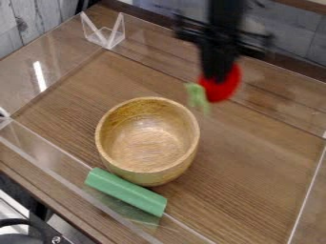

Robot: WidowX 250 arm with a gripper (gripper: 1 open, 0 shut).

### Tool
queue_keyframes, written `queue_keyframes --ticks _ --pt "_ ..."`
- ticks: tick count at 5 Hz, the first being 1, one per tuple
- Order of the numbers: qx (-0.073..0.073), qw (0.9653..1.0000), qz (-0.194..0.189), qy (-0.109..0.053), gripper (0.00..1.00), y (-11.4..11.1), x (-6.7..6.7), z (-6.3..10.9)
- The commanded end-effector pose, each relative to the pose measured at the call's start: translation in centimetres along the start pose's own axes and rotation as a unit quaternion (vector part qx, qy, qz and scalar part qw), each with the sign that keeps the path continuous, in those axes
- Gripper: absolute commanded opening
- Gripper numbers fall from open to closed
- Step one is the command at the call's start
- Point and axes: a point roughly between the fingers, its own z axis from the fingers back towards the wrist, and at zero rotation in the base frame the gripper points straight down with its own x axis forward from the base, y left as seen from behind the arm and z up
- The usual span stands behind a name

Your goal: Move the red fruit to the right

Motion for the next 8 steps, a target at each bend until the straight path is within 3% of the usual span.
queue_keyframes --ticks 1,2,3,5,7,8 --pt "-0.014 0.9997 -0.01 -0.015 0.0 -4.1 0.1 -0.1" --pt "-0.02 0.9994 -0.026 -0.006 0.0 -5.5 -0.6 -2.0" --pt "-0.027 0.9982 -0.052 -0.004 0.0 -5.5 -1.3 -4.0" --pt "-0.046 0.9928 -0.11 -0.006 0.0 -3.9 -1.9 -4.9" --pt "-0.061 0.9923 -0.107 -0.008 0.0 -4.3 -2.5 -5.0" --pt "-0.065 0.9919 -0.109 -0.008 0.0 -4.1 -2.4 -5.9"
